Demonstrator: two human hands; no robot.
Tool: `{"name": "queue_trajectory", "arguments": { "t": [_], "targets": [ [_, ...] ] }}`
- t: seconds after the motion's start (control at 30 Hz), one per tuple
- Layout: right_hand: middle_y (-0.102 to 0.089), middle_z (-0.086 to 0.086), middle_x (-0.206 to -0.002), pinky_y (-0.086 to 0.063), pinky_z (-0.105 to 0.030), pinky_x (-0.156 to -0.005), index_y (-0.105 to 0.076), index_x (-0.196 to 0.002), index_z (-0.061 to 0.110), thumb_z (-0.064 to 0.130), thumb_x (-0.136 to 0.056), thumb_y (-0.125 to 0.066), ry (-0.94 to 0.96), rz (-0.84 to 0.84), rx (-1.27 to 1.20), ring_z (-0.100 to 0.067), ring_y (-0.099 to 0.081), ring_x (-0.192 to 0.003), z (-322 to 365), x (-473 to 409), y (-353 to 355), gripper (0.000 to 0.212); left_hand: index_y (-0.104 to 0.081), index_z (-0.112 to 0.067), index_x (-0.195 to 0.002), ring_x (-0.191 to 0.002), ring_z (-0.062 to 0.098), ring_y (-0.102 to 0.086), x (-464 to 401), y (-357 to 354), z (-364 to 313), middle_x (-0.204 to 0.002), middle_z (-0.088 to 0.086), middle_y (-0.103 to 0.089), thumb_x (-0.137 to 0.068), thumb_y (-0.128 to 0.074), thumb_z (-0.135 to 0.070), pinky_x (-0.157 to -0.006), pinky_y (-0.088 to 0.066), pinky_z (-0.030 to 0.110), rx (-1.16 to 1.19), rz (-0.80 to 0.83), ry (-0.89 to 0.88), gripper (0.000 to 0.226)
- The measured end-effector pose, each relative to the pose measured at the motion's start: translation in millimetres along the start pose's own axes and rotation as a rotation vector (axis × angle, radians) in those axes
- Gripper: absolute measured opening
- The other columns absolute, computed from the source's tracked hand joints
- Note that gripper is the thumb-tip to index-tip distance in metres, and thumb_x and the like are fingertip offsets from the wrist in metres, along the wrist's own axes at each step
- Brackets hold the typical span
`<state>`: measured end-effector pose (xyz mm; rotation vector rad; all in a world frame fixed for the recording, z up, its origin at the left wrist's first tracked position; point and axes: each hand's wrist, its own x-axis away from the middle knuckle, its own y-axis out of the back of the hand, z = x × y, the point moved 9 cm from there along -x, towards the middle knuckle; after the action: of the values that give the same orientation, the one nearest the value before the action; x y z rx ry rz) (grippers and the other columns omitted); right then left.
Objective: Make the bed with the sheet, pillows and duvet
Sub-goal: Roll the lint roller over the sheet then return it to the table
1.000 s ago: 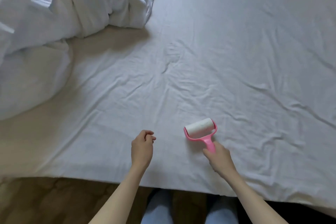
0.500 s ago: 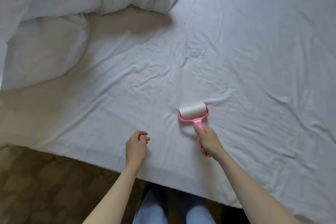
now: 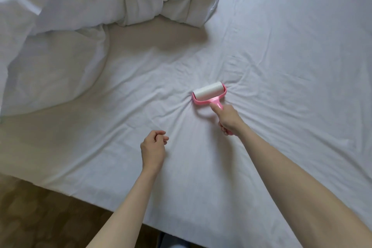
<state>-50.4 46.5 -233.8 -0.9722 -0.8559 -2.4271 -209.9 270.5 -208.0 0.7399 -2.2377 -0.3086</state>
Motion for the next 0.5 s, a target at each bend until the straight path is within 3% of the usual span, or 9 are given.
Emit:
{"name": "queue_trajectory", "arguments": {
  "t": [0.3, 0.5],
  "targets": [
    [-0.048, -0.013, -0.071, -0.034, -0.025, -0.042, -0.040, -0.080, 0.012, 0.048, -0.094, -0.043, 0.072, -0.012, 0.035, -0.022, -0.042, -0.043, 98.5, -82.8, -0.9, 0.038, -0.064, -0.014, -0.095, -0.077, 0.011, -0.062, -51.5, -5.5, -18.5, -0.085, -0.001, -0.067, -0.094, -0.038, -0.005, -0.058, -0.040, 0.007, 0.011, -0.008, 0.030, 0.027],
    [-0.048, -0.013, -0.072, -0.034, -0.027, -0.043, -0.036, -0.069, 0.016, 0.048, -0.095, -0.042, 0.116, -0.015, 0.096, -0.023, -0.044, -0.047, 145.2, -124.0, -4.1, 0.042, -0.064, -0.017, -0.092, -0.084, 0.015, -0.064, -84.5, -4.1, -31.9, -0.084, -0.002, -0.068, -0.094, -0.040, -0.006, -0.066, -0.043, 0.016, 0.015, -0.027, 0.028, 0.027]
  ]
}}
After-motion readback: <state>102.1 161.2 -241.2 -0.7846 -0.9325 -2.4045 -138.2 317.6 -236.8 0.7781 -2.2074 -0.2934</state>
